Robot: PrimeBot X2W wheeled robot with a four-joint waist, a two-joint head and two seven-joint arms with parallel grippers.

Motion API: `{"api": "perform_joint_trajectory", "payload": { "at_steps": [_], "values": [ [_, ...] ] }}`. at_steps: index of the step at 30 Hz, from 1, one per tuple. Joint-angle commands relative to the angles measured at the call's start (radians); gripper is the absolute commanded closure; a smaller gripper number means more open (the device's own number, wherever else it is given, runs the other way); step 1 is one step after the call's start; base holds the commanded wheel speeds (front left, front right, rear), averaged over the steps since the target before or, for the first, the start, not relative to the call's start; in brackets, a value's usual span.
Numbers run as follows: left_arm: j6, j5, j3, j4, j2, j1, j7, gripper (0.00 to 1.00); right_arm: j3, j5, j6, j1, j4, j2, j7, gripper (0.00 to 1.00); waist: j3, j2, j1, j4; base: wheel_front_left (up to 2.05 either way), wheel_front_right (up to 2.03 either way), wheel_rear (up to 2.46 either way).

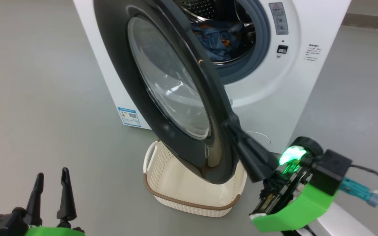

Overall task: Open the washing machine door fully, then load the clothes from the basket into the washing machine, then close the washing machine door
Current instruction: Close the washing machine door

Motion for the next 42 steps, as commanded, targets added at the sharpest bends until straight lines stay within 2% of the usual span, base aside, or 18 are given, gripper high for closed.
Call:
{"api": "perform_joint_trajectory", "payload": {
  "at_steps": [1, 8, 21, 34, 42],
  "values": [
    [-0.002, -0.007, 0.029, -0.016, 0.018, -0.004, -0.006, 0.00, 0.033, 0.021, 0.004, -0.018, -0.006, -0.005, -0.008, 1.00, -0.009, 0.0000, 0.0000, 0.017, 0.00, 0.00, 0.00],
    [-0.002, -0.012, 0.024, -0.017, 0.014, -0.001, -0.006, 0.00, 0.126, 0.031, 0.004, -0.032, 0.111, -0.037, -0.008, 1.00, -0.009, 0.0000, 0.0000, 0.042, 0.00, 0.00, 0.00],
    [-0.002, -0.020, 0.020, -0.034, 0.004, -0.010, -0.006, 0.00, 0.181, 0.071, 0.004, -0.097, 0.313, -0.054, -0.008, 1.00, 0.024, 0.0000, 0.0000, 0.091, 0.00, 0.00, 0.00],
    [-0.002, -0.021, 0.030, -0.040, -0.007, -0.014, -0.006, 0.00, 0.136, 0.091, 0.004, -0.119, 0.391, -0.081, -0.008, 1.00, 0.059, 0.0000, 0.0000, 0.100, 0.00, 0.00, 0.00],
    [-0.002, -0.023, 0.022, -0.046, -0.011, -0.032, -0.006, 0.00, 0.059, 0.088, 0.004, -0.153, 0.434, -0.099, -0.008, 1.00, 0.114, 0.0000, 0.0000, 0.092, 0.00, 0.00, 0.00]
  ]
}}
